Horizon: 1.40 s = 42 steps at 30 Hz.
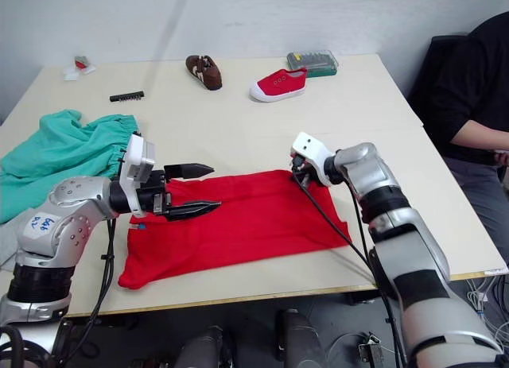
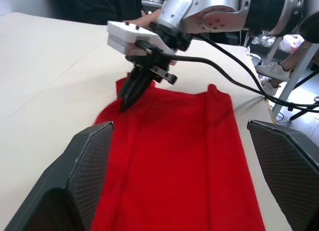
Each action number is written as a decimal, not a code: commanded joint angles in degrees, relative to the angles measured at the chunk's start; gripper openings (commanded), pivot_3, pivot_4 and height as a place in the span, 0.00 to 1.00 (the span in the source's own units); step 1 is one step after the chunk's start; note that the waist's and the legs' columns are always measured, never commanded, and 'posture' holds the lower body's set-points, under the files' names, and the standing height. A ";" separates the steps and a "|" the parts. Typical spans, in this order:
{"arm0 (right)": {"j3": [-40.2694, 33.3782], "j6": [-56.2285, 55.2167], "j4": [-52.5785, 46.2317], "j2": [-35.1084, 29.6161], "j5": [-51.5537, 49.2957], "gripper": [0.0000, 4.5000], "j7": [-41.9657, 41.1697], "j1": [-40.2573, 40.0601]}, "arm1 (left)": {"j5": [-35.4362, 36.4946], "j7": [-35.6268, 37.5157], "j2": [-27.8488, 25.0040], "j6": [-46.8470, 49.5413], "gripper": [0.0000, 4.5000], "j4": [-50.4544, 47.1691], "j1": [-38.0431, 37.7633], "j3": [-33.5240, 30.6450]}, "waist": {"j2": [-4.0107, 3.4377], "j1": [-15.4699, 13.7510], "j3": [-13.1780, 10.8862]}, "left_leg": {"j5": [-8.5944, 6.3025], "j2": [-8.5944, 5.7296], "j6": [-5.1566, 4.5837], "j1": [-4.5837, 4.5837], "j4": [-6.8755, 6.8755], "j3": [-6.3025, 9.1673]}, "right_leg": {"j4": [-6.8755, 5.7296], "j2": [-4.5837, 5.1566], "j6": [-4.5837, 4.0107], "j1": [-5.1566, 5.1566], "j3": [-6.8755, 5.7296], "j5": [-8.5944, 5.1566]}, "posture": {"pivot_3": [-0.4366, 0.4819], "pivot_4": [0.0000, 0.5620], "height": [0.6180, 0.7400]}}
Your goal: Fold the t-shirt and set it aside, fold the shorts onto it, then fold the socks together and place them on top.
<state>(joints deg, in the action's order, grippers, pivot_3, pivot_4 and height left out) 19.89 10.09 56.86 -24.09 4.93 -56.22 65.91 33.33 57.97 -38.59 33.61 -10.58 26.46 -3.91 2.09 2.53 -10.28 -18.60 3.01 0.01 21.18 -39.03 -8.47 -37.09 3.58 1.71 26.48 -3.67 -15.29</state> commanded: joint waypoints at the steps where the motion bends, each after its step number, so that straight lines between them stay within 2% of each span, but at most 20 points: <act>1: 1.25 -12.14 8.75 2.17 6.06 0.00 9.07 5.08 | 0.41 -0.96 -0.36 -0.92 1.00 -1.96 0.24 -1.63 | -0.05 0.38 -0.03 | 0.00 0.00 0.00 0.03 0.00 0.00 | 0.02 0.00 0.00 0.01 0.00 0.00 | 0.48 0.27 1.00; 4: 1.42 -17.17 14.06 4.42 9.07 0.00 14.06 7.64 | 0.29 -1.49 -0.41 -1.05 1.00 -1.99 0.36 -1.56 | -0.14 0.71 -0.09 | 0.00 0.00 0.00 0.04 0.00 0.00 | 0.04 0.02 0.00 0.01 0.00 0.00 | 0.48 0.27 1.00; 8: -0.79 -17.62 17.21 5.00 8.90 0.00 14.87 8.66 | 0.24 -2.45 -0.86 -0.01 1.00 -0.44 1.14 -1.92 | -0.24 0.73 -0.15 | -0.01 0.01 0.00 0.04 0.02 0.00 | 0.05 0.02 0.00 0.01 0.00 0.00 | 0.48 0.27 1.00; 11: -4.05 -17.72 15.77 3.23 6.76 0.15 14.54 8.67 | -1.98 -1.13 -1.79 -1.42 1.00 4.98 3.44 -0.55 | -0.34 0.66 -0.21 | -0.01 0.00 0.00 0.04 0.01 0.00 | 0.05 0.03 0.00 0.00 0.01 0.00 | 0.48 0.27 1.00; 13: -6.56 -16.01 12.83 1.51 4.98 0.29 13.04 7.84 | -4.48 0.95 -2.50 -3.89 1.00 10.22 5.76 0.97 | -0.41 0.67 -0.25 | 0.00 -0.01 0.00 0.05 -0.01 0.01 | 0.04 0.04 0.00 0.00 -0.01 0.00 | 0.48 0.27 1.00; 14: -8.49 -12.99 8.27 -0.16 3.05 0.39 11.19 6.07 | -6.38 2.45 -2.85 -6.09 1.00 14.20 7.67 2.09 | -0.47 0.51 -0.29 | 0.00 -0.01 0.00 0.02 -0.01 0.01 | 0.02 0.03 0.00 -0.01 -0.01 0.00 | 0.48 0.27 1.00; 16: -12.22 -2.50 -6.36 -3.53 -0.93 0.51 7.53 0.03 | -9.47 5.22 -3.11 -10.12 1.00 21.88 11.63 3.87 | -0.50 0.19 -0.30 | 0.00 -0.02 0.00 0.07 -0.01 0.02 | 0.05 0.03 0.01 0.01 -0.04 0.00 | 0.48 0.27 1.00; 19: -18.79 25.34 -42.00 -9.13 -8.40 0.73 5.97 -15.45 | -14.18 8.65 -2.49 -17.05 1.00 35.90 19.18 6.10 | -0.52 -0.74 -0.32 | -0.02 0.02 0.01 0.13 0.03 0.09 | 0.07 -0.01 0.01 0.00 -0.13 0.00 | 0.48 0.27 1.00; 21: -23.94 43.10 -60.96 -11.38 -12.99 0.88 7.45 -23.82 | -17.28 10.49 -1.71 -21.99 1.00 45.13 23.93 7.47 | -0.53 -1.07 -0.32 | -0.04 0.08 0.05 0.29 0.02 0.23 | 0.08 -0.07 0.02 0.03 -0.27 0.00 | 0.48 0.27 1.00; 22: -26.08 50.01 -67.43 -11.85 -14.70 0.96 8.46 -26.54 | -18.53 11.28 -1.32 -24.10 1.00 48.88 25.77 7.92 | -0.54 -1.21 -0.33 | -0.06 0.11 0.06 0.34 0.03 0.20 | 0.08 -0.09 0.02 0.06 -0.29 0.00 | 0.48 0.27 1.00; 23: -29.79 59.71 -75.79 -11.40 -16.21 0.99 9.66 -30.23 | -20.63 11.60 -0.71 -27.16 1.00 54.13 28.30 8.79 | -0.55 -1.20 -0.34 | -0.06 0.10 0.06 0.37 0.03 0.20 | 0.10 -0.08 0.02 0.10 -0.34 0.00 | 0.48 0.27 1.00; 26: -37.99 79.60 -93.53 -9.11 -19.20 0.99 12.01 -39.04 | -25.69 11.96 1.17 -34.47 1.00 66.75 34.30 10.55 | -0.53 -0.93 -0.33 | -0.11 0.02 -0.03 0.36 -0.05 0.18 | 0.25 -0.02 0.02 0.12 -0.34 0.00 | 0.48 0.27 1.00; 29: -42.51 82.41 -100.44 -5.07 -22.60 0.99 15.30 -46.69 | -28.74 11.02 2.86 -38.12 1.00 74.18 37.90 11.09 | -0.42 -0.87 -0.29 | -0.24 0.00 -0.25 0.20 -0.06 0.14 | 0.23 -0.03 0.02 0.01 -0.35 0.01 | 0.48 0.27 1.00; 31: -44.95 82.41 -103.18 -0.06 -23.70 0.99 19.18 -52.04 | -30.95 10.22 4.10 -39.74 1.00 77.75 39.49 11.70 | -0.39 -0.90 -0.31 | -0.37 -0.01 -0.47 0.20 -0.01 0.16 | 0.21 -0.04 0.02 0.01 -0.37 0.01 | 0.48 0.27 1.00; 35: -47.54 82.41 -103.38 8.11 -25.35 0.99 26.45 -55.13 | -34.69 7.83 5.61 -41.92 1.00 81.83 40.91 12.30 | -0.39 -0.84 -0.32 | -0.33 -0.12 -0.41 0.21 0.02 0.12 | 0.12 -0.07 0.02 0.08 -0.36 0.01 | 0.48 0.27 1.00; 40: -48.43 82.41 -97.84 14.93 -26.24 0.99 33.09 -52.18 | -38.00 4.05 6.84 -42.41 1.00 84.35 41.58 12.42 | -0.37 -0.88 -0.32 | -0.22 -0.16 -0.25 0.20 -0.02 0.08 | 0.10 -0.04 0.04 0.09 -0.48 0.02 | 0.48 0.27 1.00; 42: -48.81 82.41 -95.33 17.24 -26.11 1.00 35.20 -50.73 | -38.99 3.06 7.19 -42.23 0.91 84.84 41.57 12.39 | -0.32 -0.83 -0.28 | -0.21 -0.16 -0.24 0.20 -0.01 0.09 | 0.11 -0.04 0.04 0.09 -0.48 0.02 | 0.48 0.27 1.00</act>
<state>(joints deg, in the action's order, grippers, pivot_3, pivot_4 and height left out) -28.18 92.20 -40.20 -7.94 -20.58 -22.72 15.07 -4.97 62.00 -31.36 -8.23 74.01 66.29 8.95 1.78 1.70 -10.56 -18.82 2.85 -0.24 21.37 -39.05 -8.38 -36.98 3.54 1.75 26.56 -4.17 -15.27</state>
